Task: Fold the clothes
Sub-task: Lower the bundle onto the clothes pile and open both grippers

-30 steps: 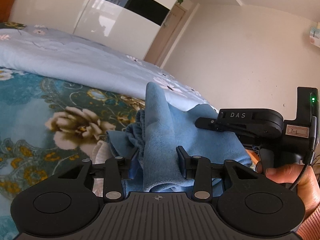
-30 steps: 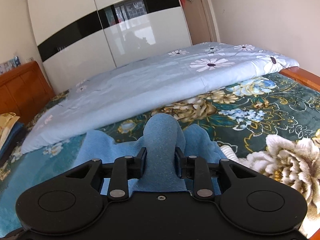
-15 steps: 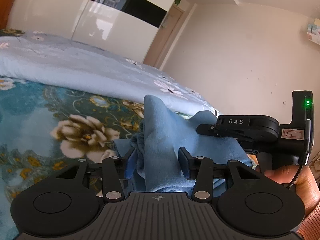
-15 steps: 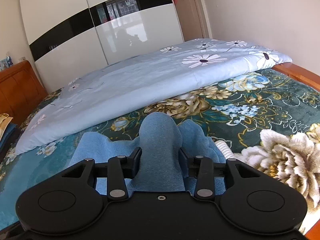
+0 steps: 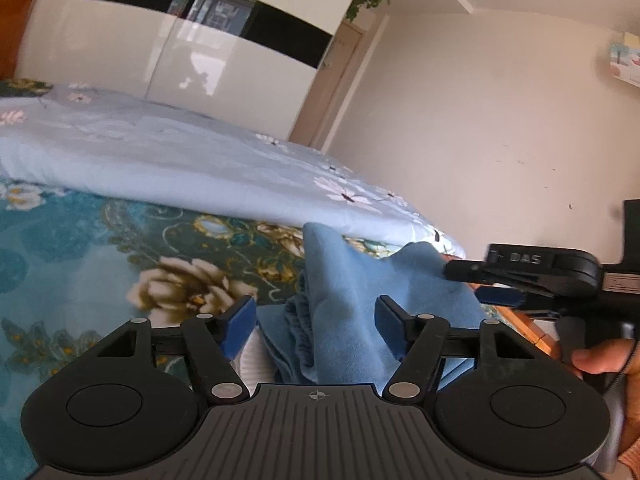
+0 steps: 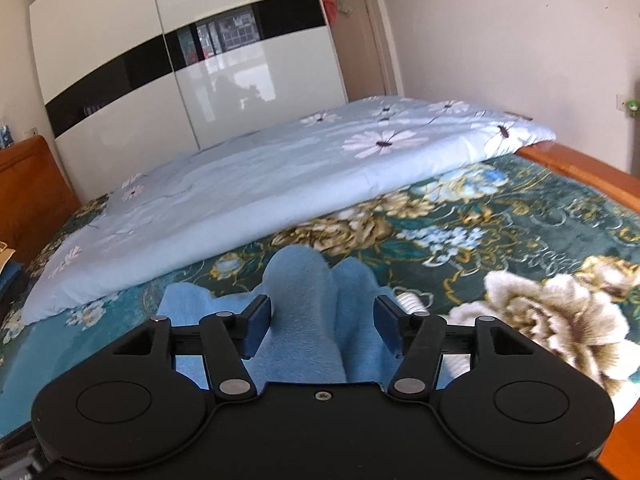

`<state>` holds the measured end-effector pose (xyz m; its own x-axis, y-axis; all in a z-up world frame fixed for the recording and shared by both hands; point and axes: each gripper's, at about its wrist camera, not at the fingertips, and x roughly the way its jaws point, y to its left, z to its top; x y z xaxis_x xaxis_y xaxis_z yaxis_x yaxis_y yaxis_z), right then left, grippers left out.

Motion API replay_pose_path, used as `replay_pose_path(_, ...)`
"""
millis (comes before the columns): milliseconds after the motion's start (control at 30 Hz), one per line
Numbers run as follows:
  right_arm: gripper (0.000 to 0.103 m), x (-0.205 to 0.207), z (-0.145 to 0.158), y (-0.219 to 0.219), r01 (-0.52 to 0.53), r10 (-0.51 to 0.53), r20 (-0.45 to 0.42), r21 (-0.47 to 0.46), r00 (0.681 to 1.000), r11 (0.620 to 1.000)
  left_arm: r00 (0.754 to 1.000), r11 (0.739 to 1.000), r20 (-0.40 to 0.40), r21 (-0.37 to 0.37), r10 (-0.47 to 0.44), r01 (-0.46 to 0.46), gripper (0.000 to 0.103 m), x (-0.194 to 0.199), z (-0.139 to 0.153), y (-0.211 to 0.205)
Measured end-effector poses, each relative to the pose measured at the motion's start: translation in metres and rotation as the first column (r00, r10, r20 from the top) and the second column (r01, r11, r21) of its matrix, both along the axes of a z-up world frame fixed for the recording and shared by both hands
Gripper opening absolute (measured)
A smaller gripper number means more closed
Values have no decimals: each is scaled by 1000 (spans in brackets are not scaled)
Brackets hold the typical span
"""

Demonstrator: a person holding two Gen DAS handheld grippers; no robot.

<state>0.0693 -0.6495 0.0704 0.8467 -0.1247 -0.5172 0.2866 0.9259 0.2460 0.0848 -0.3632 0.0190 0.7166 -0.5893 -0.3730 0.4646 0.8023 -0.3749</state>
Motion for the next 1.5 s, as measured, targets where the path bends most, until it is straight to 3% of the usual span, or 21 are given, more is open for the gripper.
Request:
replay_pose_path(200,57,-45,24,5,-2,7,100,-44,995,999,996,998,70,30,-54,52,72,1,16,-8)
replay_pose_path(267,52,-57,27,10,-34,39,116,-45,992,998,992,996,97,44,-76,72,72,3,22,-14)
replay_pose_path(367,42,-68,27,21,-85,91,109,-59,990,995,986,993,126,61,-105,98,72,7,29,-22)
replay_pose_path(433,29,-70,24,28,-113,118,98,-59,988,992,983,989,124,75,-135,126,70,12,32,-29)
replay_pose_path(500,17,-70,19,34,-136,140,82,-53,987,989,978,982,121,105,-168,156,57,17,33,-39)
replay_pose_path(533,12,-69,17,37,-146,150,68,-60,986,988,976,977,118,129,-183,168,55,20,32,-44)
replay_pose_path(600,11,-65,11,40,-153,156,44,-69,987,986,972,967,96,158,-216,199,46,24,27,-53)
replay_pose_path(700,10,-61,1,39,-138,138,7,-58,990,989,967,952,47,192,-252,238,44,28,17,-62)
replay_pose_path(933,1,-61,-19,21,-95,95,-14,6,995,995,968,947,-11,207,-249,246,44,41,-1,-66)
replay_pose_path(1500,0,-60,-29,16,-73,73,-18,39,997,997,966,930,-36,264,-256,257,44,44,-4,-65)
